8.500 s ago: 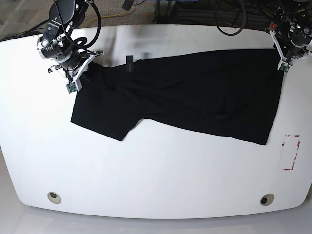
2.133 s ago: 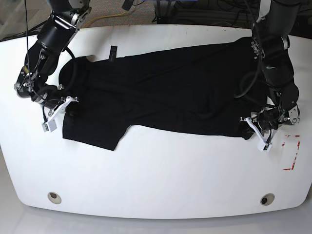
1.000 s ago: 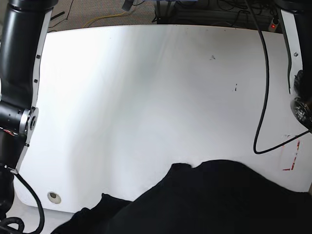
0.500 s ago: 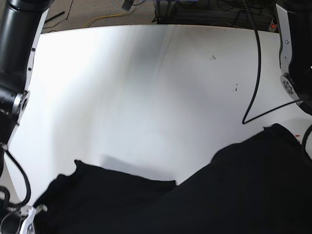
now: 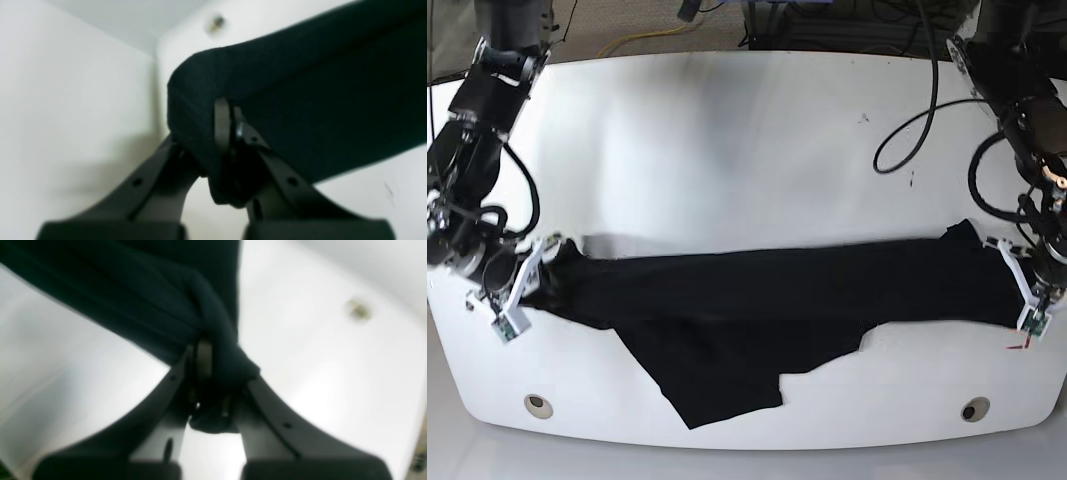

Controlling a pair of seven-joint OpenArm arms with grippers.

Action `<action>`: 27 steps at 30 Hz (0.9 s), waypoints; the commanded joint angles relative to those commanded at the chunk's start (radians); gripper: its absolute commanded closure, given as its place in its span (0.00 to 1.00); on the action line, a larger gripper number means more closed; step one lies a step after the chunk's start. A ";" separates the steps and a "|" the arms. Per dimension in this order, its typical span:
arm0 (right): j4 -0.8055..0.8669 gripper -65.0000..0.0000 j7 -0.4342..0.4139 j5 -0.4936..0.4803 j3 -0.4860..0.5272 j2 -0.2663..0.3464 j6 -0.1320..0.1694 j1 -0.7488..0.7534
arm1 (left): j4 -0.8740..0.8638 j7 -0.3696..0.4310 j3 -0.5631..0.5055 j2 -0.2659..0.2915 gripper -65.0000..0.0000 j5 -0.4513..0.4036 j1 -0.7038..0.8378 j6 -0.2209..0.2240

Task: Fold the T-shirt properly
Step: 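Lift the shirt with both grippers and flip it over, laying it flat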

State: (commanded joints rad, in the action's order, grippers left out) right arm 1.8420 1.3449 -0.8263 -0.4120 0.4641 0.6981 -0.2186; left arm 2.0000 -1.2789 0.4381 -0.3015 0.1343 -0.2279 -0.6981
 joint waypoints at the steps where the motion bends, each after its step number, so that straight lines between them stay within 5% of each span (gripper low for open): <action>1: 0.020 1.00 0.000 0.000 -0.011 -0.012 0.000 0.038 | -0.002 0.000 0.003 0.006 1.00 -0.003 0.026 0.000; 10: 0.110 1.00 0.000 0.000 -0.120 -0.135 0.000 0.353 | -0.002 0.006 0.075 0.017 1.00 0.002 0.338 0.000; 15: 0.109 1.00 -0.002 0.008 -0.167 -0.181 0.000 0.457 | -0.005 0.143 0.147 0.041 1.00 0.003 0.460 0.000; 18: 0.109 1.00 -0.002 0.008 -0.183 -0.189 0.000 0.470 | -0.005 0.204 0.166 0.052 1.00 0.003 0.476 0.000; 27: 0.095 1.00 -0.002 0.011 -0.181 -0.181 0.000 0.324 | -0.005 0.206 0.161 0.101 1.00 -0.006 0.307 0.000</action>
State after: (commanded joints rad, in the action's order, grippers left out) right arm 1.9371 1.3433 -0.8155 -0.5930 0.2831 0.6981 0.1051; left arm 1.9954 -1.0733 0.5992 -0.2002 0.1281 0.0790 -0.6981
